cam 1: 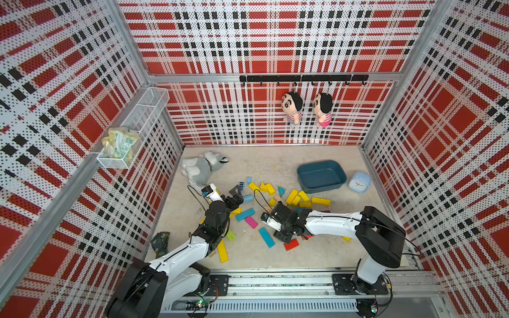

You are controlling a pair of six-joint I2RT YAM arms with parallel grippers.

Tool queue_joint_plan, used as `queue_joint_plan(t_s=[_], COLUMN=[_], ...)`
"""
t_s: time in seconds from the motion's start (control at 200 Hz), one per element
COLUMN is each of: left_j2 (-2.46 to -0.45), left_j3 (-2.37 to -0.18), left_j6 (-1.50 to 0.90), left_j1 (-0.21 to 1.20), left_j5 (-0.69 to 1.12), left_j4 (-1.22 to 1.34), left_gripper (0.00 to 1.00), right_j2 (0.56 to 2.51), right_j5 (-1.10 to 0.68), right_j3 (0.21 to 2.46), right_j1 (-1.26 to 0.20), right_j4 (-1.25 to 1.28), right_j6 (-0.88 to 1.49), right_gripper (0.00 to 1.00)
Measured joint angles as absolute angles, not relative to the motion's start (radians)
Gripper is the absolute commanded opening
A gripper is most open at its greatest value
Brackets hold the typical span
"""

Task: Pick out the yellow building blocks
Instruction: Pick up the building block from the center of the board.

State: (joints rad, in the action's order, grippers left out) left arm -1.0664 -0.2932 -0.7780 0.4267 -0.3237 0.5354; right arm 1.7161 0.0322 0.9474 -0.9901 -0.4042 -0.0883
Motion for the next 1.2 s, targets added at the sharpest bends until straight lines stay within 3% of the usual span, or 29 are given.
queue_joint_plan(t_s=[0.256, 0.446, 0.556, 0.661, 0.942, 1.197], left_j2=[-1.072, -1.113, -1.121, -1.134, -1.182, -1.187], left_j3=[-0.288, -0.285, -0.287, -0.287, -0.287, -0.314], left_j6=[-0.789, -0.808, -0.808, -0.813, -0.839, -0.846], left_j1=[0.426, 0.407, 0.406, 0.406, 0.406, 0.412], left_j5=[-0.334, -0.316, -0.305, -0.297, -0.294, -0.294], left_j4=[0.553, 0.57, 0.571, 0.573, 0.575, 0.576], left_gripper=[0.98, 0.98, 0.98, 0.98, 0.98, 0.98], right_j2=[1.687, 1.462, 1.348, 1.328, 1.507, 1.776], right_j5=[0.054, 0.106, 0.149, 0.196, 0.248, 0.227], right_j3=[0.95, 0.909, 0.911, 0.942, 1.153, 1.364], right_j1=[-0.99, -0.971, -0.881, -0.752, -0.461, -0.358], right_j4=[-0.42, -0.364, -0.317, -0.313, -0.365, -0.387], right_j6=[-0.085, -0.024, 0.108, 0.226, 0.344, 0.327], right_gripper=[0.19, 0.1, 0.02, 0.0, 0.0, 0.0])
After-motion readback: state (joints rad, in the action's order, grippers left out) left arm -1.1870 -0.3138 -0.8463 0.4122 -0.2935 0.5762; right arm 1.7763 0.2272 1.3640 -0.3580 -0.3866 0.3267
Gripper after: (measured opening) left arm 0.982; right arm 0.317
